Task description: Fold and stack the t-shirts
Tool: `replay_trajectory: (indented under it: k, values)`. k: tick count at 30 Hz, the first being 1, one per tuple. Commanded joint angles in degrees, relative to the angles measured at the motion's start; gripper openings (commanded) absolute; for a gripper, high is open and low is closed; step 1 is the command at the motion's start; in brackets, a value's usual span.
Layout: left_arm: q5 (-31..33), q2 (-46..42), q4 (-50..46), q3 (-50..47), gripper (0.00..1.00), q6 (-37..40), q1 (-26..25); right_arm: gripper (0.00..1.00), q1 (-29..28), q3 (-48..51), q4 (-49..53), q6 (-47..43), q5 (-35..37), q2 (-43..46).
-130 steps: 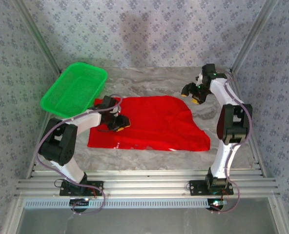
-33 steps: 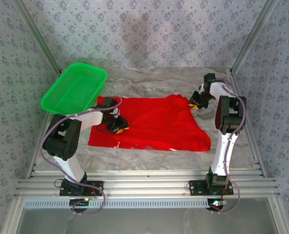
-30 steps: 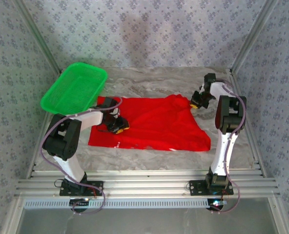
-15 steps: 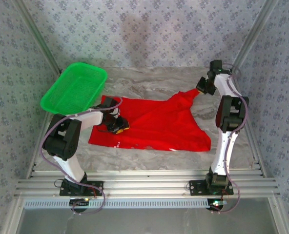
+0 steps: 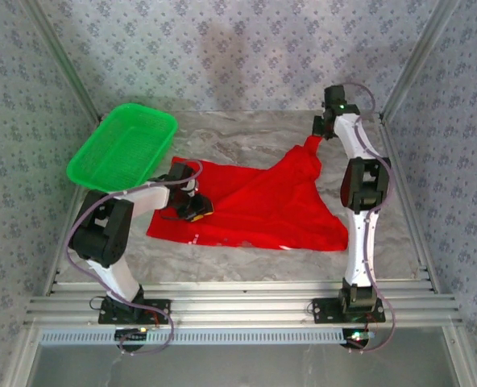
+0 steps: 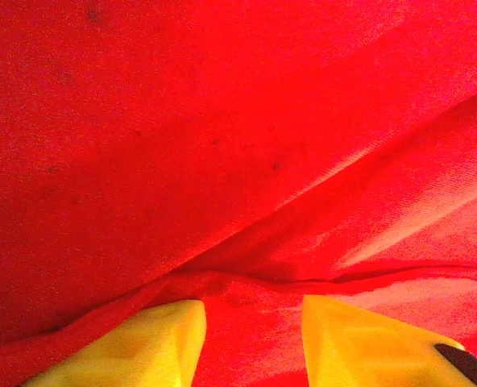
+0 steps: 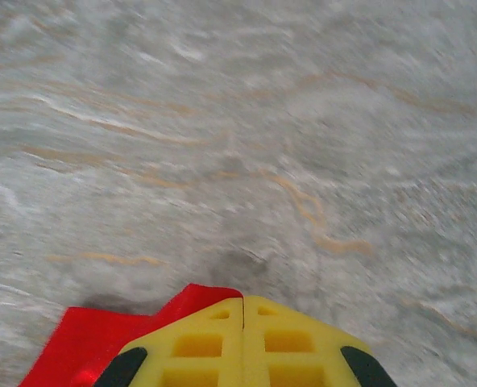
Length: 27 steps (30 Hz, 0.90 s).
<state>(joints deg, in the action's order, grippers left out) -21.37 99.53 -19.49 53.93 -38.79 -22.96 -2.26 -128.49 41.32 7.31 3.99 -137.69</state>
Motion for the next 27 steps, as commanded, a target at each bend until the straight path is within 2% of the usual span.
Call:
replay_trajectory:
  k: [1, 7, 9, 11, 12, 14, 16, 18, 21, 27]
  values:
    - [4.7, 3.1, -8.1, -4.1, 0.40, 0.9, -1.0, 0.01, -0.5, -1.6, -9.9, -0.5, -3.7, 0.0]
    - [4.6, 2.7, -7.1, -4.9, 0.40, 0.0, -1.2, 0.01, -2.0, 0.3, -24.0, 1.8, -16.5, 2.2]
    - [4.5, 2.8, -6.7, -5.0, 0.40, -0.1, -1.3, 0.02, -2.7, 0.2, -26.5, 0.5, -20.5, 2.3]
    - [4.5, 3.0, -6.3, -5.1, 0.40, -0.2, -1.4, 0.07, -3.3, -1.0, -25.7, -0.2, -21.2, 1.7]
    - [4.4, 3.0, -6.2, -5.1, 0.40, -0.2, -1.4, 0.11, -3.4, -2.0, -24.7, 0.3, -22.5, 1.3]
    - [4.2, 3.2, -6.0, -5.0, 0.40, -0.2, -1.3, 0.31, -3.4, -2.9, -22.3, 1.2, -24.8, 0.3]
    - [4.1, 3.4, -5.9, -4.7, 0.40, 0.0, -1.4, 0.54, -3.7, -4.6, -16.0, 1.0, -19.8, 0.4]
    - [3.9, 3.4, -6.0, -4.4, 0.40, 0.0, -1.4, 0.60, -3.3, -3.9, -10.7, 2.5, -18.2, 2.3]
    - [4.1, 2.9, -6.9, -3.1, 0.40, 0.5, -1.8, 0.65, -1.2, 2.2, -7.2, 8.1, -20.1, 8.3]
    - [3.5, 1.9, -7.2, -0.9, 0.40, 0.1, -2.7, 0.63, 0.0, 26.2, 0.9, 10.3, -19.7, 23.1]
